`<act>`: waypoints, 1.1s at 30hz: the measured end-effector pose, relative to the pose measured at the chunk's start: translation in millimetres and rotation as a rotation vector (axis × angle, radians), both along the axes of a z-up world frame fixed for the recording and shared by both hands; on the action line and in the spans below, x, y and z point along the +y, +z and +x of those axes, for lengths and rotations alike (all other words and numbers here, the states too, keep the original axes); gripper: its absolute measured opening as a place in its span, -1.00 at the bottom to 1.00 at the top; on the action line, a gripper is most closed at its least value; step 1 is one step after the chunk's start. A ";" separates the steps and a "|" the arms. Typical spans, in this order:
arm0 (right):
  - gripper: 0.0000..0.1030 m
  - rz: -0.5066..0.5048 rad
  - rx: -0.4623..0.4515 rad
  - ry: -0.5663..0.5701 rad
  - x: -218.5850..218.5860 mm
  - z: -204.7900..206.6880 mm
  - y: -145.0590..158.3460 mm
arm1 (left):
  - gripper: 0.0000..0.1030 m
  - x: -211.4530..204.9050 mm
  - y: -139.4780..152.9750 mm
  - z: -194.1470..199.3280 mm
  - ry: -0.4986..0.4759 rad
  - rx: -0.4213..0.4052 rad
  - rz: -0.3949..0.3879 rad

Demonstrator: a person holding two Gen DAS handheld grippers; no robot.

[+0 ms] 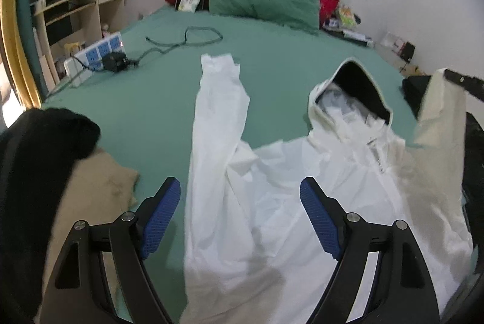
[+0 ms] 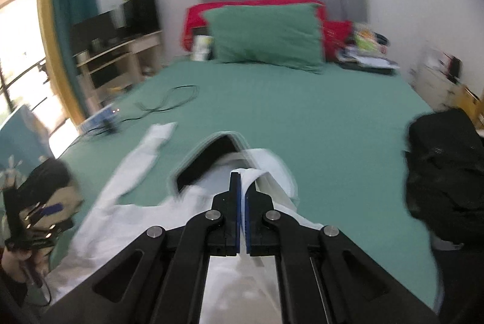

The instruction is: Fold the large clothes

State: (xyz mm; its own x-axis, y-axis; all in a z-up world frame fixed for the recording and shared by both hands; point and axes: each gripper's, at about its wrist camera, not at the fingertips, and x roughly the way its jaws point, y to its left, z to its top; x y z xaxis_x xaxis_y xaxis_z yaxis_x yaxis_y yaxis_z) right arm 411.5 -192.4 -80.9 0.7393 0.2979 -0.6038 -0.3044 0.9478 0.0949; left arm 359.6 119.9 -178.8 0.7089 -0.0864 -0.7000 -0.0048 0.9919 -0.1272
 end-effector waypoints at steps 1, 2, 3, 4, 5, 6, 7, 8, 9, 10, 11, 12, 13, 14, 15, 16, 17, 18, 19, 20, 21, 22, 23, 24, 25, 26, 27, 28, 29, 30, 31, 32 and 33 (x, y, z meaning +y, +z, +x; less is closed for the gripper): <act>-0.96 -0.010 -0.001 0.029 20.0 -5.4 -3.9 | 0.64 2.8 2.1 -1.9 0.000 -0.005 -0.002; -0.96 -0.022 0.001 0.049 38.8 -1.5 -8.5 | 0.64 6.6 2.6 -3.7 0.004 -0.004 -0.010; -0.96 -0.047 0.011 0.079 63.5 -6.9 -15.8 | 0.64 10.2 1.9 -5.0 0.009 -0.003 -0.021; -0.96 -0.061 0.017 0.105 80.6 -9.7 -20.6 | 0.64 14.7 0.2 -6.1 0.016 0.003 -0.037; -0.96 -0.076 0.022 0.137 95.6 -12.5 -27.3 | 0.64 18.2 -2.5 -6.0 0.021 0.024 -0.050; -0.96 -0.090 0.022 0.168 111.0 -16.4 -34.2 | 0.64 21.6 -5.4 -4.6 0.021 0.049 -0.064; -0.96 -0.085 0.025 0.196 118.0 -19.9 -42.9 | 0.64 24.1 -8.0 -3.5 0.015 0.072 -0.084; -0.96 -0.075 0.041 0.219 121.5 -17.6 -49.9 | 0.64 25.7 -9.9 -3.2 0.008 0.084 -0.099; -0.95 -0.067 0.079 0.250 129.0 -18.4 -63.0 | 0.64 27.1 -13.2 -2.4 0.003 0.096 -0.106; -0.95 -0.064 0.121 0.275 135.6 -17.9 -76.4 | 0.64 27.5 -15.9 -0.7 0.004 0.108 -0.103; -0.95 -0.071 0.223 0.332 147.4 -19.1 -99.6 | 0.64 27.4 -19.0 3.3 0.008 0.125 -0.099; -0.94 -0.088 0.287 0.365 154.6 -20.4 -114.0 | 0.64 26.6 -21.0 6.4 0.013 0.132 -0.099; -0.90 -0.127 0.347 0.400 162.3 -26.3 -131.6 | 0.64 26.0 -22.0 8.9 0.016 0.133 -0.104; -0.84 -0.167 0.374 0.423 166.5 -32.9 -142.5 | 0.64 23.2 -22.4 13.9 0.014 0.128 -0.116; -0.62 -0.192 0.382 0.439 165.1 -41.4 -148.9 | 0.64 20.6 -22.7 17.1 0.004 0.122 -0.127; -0.26 -0.197 0.385 0.452 159.7 -48.1 -151.3 | 0.64 17.1 -23.1 20.9 -0.010 0.116 -0.139; -0.09 -0.190 0.385 0.455 154.1 -52.0 -151.2 | 0.64 10.0 -25.1 27.3 -0.029 0.108 -0.152; 0.06 -0.169 0.378 0.446 139.7 -57.9 -147.6 | 0.64 4.0 -27.2 31.4 -0.043 0.107 -0.160; 0.06 -0.151 0.368 0.435 126.5 -60.6 -142.4 | 0.64 -4.5 -30.2 38.4 -0.064 0.108 -0.167; 0.06 -0.132 0.353 0.417 110.4 -61.9 -135.7 | 0.64 -15.0 -33.4 45.9 -0.092 0.104 -0.169; 0.06 -0.121 0.340 0.393 97.3 -62.5 -129.3 | 0.64 -22.9 -34.4 51.0 -0.110 0.100 -0.166; 0.06 -0.115 0.318 0.353 75.7 -60.7 -121.7 | 0.64 -34.1 -36.1 57.0 -0.134 0.088 -0.151; 0.06 -0.116 0.294 0.308 56.4 -58.1 -115.1 | 0.64 -46.1 -38.1 62.0 -0.161 0.071 -0.124; 0.06 -0.116 0.275 0.267 38.2 -56.4 -111.6 | 0.64 -53.9 -39.9 65.4 -0.182 0.062 -0.101; 0.06 -0.115 0.254 0.203 9.6 -51.2 -110.2 | 0.64 -64.3 -42.9 69.6 -0.208 0.058 -0.070; 0.06 -0.111 0.248 0.140 -16.1 -44.0 -111.9 | 0.64 -73.2 -46.5 73.3 -0.225 0.062 -0.044; 0.06 -0.104 0.254 0.073 -42.8 -35.8 -116.4 | 0.64 -82.6 -52.3 78.5 -0.236 0.074 -0.023; 0.06 -0.101 0.265 0.017 -65.7 -26.8 -122.7 | 0.63 -89.1 -59.0 84.8 -0.240 0.097 -0.015; 0.06 -0.095 0.280 -0.014 -82.0 -21.9 -129.5 | 0.63 -95.2 -68.4 93.3 -0.237 0.141 -0.012; 0.07 -0.072 0.314 -0.048 -103.5 -12.6 -142.0 | 0.53 -98.8 -75.9 98.2 -0.237 0.181 -0.013; 0.06 -0.034 0.356 -0.053 -117.4 -3.5 -153.9 | 0.35 -103.7 -86.4 105.1 -0.235 0.243 -0.020; 0.06 0.007 0.400 -0.037 -126.8 1.6 -164.2 | 0.34 -106.1 -86.8 105.6 -0.223 0.234 -0.004; 0.06 0.030 0.433 -0.018 -130.3 4.2 -173.2 | 0.05 -111.6 -83.7 105.7 -0.231 0.229 0.012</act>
State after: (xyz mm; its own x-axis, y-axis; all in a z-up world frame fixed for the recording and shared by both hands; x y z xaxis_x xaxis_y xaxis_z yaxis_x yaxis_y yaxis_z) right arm 415.7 -322.7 -254.1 0.4248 0.3092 -0.8508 -0.2136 0.9476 0.2378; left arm 465.3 8.3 -262.5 0.4951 -0.2176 -0.8411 0.1939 0.9714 -0.1371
